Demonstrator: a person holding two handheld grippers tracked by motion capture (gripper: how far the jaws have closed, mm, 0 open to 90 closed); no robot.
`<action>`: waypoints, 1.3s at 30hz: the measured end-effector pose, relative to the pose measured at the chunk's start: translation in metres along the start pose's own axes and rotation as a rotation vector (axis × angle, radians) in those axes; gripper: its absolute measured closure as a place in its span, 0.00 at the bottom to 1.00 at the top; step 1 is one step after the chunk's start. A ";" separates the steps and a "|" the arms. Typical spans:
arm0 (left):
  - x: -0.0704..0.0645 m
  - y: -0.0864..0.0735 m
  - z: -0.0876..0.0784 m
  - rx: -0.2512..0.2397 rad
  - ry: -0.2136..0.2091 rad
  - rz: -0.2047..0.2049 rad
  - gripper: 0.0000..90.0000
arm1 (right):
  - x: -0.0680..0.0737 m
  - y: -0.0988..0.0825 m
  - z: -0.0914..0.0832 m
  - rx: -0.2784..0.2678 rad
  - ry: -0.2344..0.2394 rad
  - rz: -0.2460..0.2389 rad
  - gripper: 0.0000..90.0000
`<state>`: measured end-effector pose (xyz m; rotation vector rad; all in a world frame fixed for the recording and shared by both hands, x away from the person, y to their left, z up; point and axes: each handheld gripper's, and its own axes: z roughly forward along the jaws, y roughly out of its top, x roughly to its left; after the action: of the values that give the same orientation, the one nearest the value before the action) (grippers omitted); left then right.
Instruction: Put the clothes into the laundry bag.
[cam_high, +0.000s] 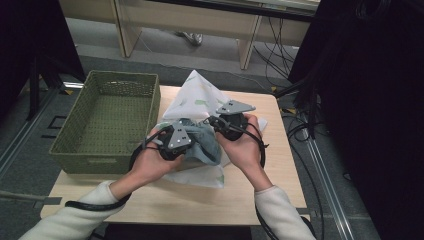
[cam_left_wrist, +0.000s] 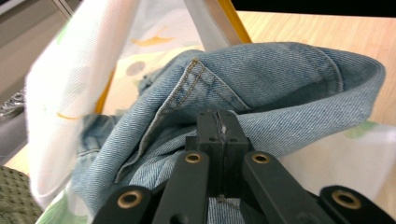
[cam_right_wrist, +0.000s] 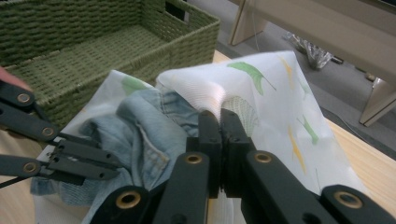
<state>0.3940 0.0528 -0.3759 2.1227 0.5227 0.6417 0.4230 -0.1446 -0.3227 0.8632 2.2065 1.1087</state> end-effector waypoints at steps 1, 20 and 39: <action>0.001 0.001 -0.001 -0.005 0.005 0.001 0.99 | 0.001 0.001 -0.001 -0.002 0.000 0.002 1.00; 0.003 0.039 -0.016 -0.091 0.044 0.033 0.99 | 0.011 0.010 -0.013 -0.044 0.026 -0.023 1.00; 0.013 0.031 0.025 0.008 0.095 -0.004 0.99 | 0.008 0.011 -0.017 -0.055 0.031 -0.011 1.00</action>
<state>0.4234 0.0280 -0.3601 2.1058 0.5822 0.7416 0.4096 -0.1424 -0.3060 0.8139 2.1925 1.1799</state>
